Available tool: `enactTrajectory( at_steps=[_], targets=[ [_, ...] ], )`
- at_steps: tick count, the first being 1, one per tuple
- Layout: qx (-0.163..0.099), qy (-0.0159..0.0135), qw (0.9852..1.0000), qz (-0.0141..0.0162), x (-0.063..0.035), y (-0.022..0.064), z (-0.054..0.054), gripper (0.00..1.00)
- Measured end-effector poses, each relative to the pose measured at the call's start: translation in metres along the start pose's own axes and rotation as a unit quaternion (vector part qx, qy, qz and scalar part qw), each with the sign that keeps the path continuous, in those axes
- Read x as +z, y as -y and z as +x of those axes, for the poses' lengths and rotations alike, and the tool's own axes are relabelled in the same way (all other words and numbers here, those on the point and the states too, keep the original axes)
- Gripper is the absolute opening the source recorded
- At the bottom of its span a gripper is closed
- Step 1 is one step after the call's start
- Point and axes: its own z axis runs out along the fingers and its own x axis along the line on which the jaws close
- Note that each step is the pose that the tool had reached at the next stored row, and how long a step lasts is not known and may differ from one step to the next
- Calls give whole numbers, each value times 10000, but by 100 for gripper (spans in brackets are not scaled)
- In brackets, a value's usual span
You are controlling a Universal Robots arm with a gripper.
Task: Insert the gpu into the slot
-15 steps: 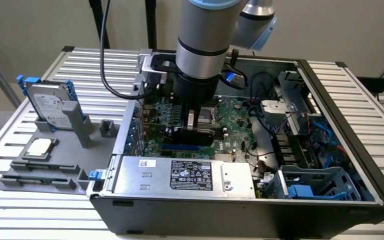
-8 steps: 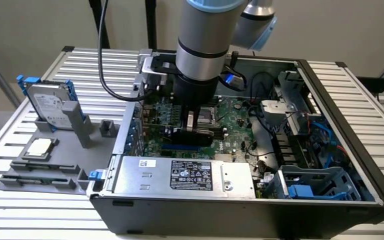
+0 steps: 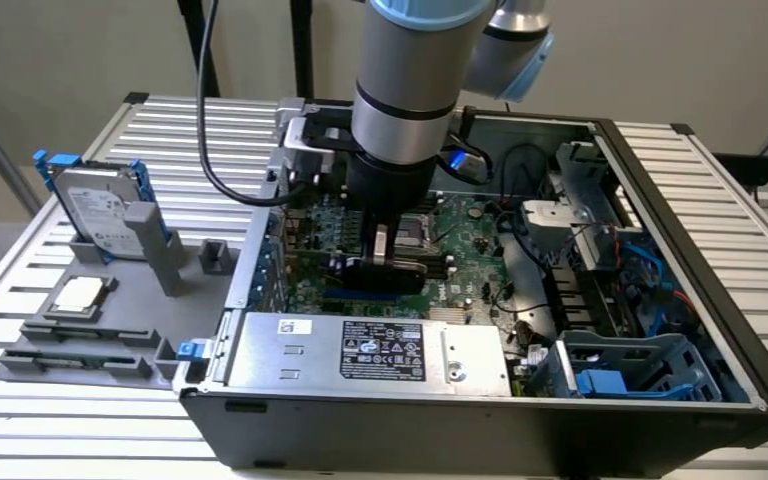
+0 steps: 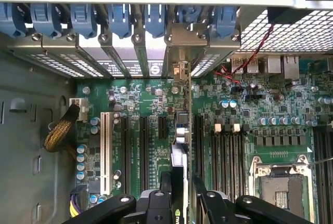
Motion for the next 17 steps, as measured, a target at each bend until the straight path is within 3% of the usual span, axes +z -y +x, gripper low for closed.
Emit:
enactTrajectory(
  at_steps=[17],
  targets=[
    [-72, -6, 10000, -5, 24, 2, -5, 26]
  ],
)
